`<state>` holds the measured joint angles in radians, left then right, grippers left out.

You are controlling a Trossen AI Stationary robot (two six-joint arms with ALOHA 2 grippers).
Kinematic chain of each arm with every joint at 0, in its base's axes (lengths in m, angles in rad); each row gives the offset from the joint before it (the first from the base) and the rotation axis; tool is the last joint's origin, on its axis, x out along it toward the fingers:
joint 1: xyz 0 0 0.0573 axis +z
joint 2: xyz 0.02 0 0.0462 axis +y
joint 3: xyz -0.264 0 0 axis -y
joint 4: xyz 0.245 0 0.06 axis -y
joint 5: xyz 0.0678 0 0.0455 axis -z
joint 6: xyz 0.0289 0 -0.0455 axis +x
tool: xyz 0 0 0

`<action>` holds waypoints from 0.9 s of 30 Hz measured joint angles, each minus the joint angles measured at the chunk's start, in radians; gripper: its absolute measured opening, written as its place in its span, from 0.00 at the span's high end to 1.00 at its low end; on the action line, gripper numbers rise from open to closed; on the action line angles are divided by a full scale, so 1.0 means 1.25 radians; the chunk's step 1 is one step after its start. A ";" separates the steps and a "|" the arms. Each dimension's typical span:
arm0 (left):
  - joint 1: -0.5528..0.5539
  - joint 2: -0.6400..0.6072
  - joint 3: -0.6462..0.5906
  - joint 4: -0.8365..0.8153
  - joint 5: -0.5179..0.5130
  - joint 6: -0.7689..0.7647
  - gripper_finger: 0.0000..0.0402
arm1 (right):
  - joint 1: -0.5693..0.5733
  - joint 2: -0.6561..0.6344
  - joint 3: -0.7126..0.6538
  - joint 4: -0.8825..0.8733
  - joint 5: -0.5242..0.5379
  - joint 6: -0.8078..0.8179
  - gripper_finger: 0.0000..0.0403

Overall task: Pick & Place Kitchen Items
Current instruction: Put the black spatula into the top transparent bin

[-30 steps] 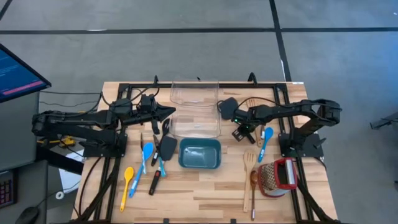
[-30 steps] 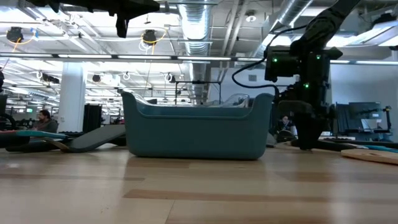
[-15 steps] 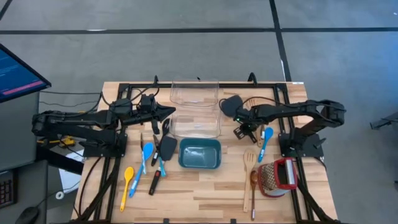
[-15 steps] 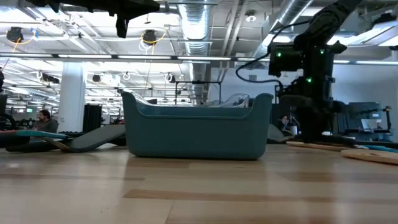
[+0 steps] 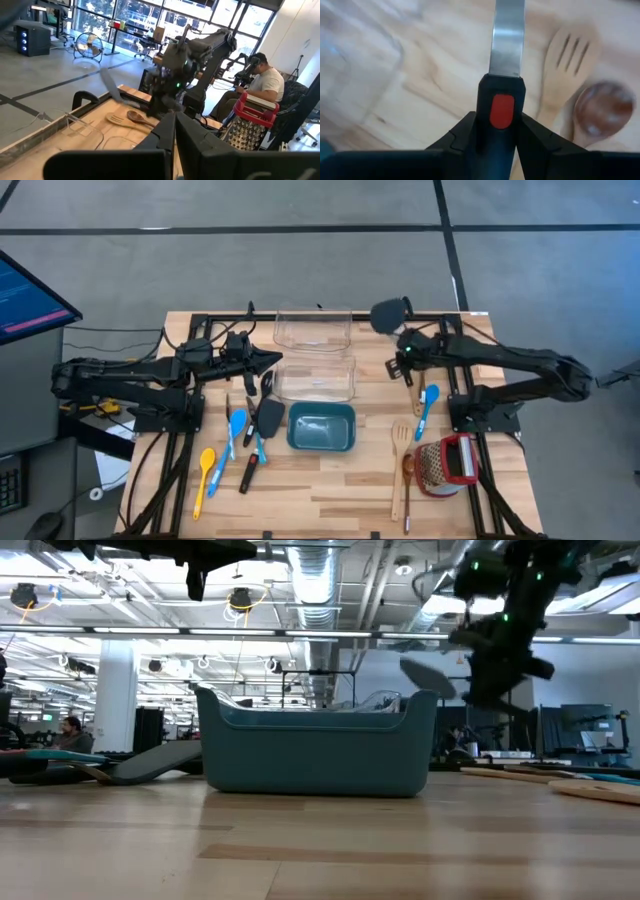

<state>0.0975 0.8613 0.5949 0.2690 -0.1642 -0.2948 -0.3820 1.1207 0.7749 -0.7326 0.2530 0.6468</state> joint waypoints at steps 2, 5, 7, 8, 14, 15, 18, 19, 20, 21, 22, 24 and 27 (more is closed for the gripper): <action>0.000 0.000 0.000 0.000 0.000 0.000 1.00 | 0.001 -0.022 0.026 0.000 0.021 -0.016 0.75; 0.000 0.000 0.000 0.000 0.000 0.001 1.00 | 0.011 -0.042 0.079 0.000 0.066 -0.049 0.75; 0.000 0.000 0.000 0.000 0.000 0.001 1.00 | 0.026 -0.045 0.119 0.002 0.118 -0.081 0.75; 0.000 0.000 0.000 0.000 0.000 0.001 1.00 | 0.036 -0.044 0.139 0.002 0.147 -0.104 0.75; 0.000 0.000 0.000 0.005 -0.007 0.000 1.00 | 0.109 -0.017 0.247 0.011 0.346 -0.244 0.75; 0.000 0.000 0.000 0.011 -0.018 -0.001 1.00 | 0.119 -0.009 0.261 0.011 0.372 -0.261 0.75; 0.000 0.013 0.000 0.057 -0.061 -0.021 1.00 | 0.142 0.014 0.287 0.016 0.424 -0.292 0.75; 0.000 0.020 0.000 0.075 -0.075 -0.023 1.00 | 0.148 0.024 0.293 0.022 0.435 -0.295 0.75; 0.000 0.030 0.000 0.102 -0.081 -0.021 1.00 | 0.153 0.034 0.295 0.030 0.443 -0.296 0.75; 0.000 0.045 0.000 0.143 -0.082 -0.015 1.00 | 0.158 0.043 0.297 0.036 0.453 -0.296 0.75; 0.000 0.062 0.000 0.177 -0.083 -0.003 1.00 | 0.164 0.052 0.297 0.048 0.467 -0.296 0.75; 0.000 0.103 0.000 0.244 -0.083 0.014 1.00 | 0.177 0.070 0.297 0.085 0.496 -0.297 0.75; 0.000 0.171 0.000 0.347 -0.114 0.027 1.00 | 0.200 0.099 0.297 0.170 0.535 -0.346 0.75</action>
<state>0.0975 1.0757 0.5949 0.7022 -0.3070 -0.2615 -0.1317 1.2439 1.1461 -0.5198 0.9223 0.2149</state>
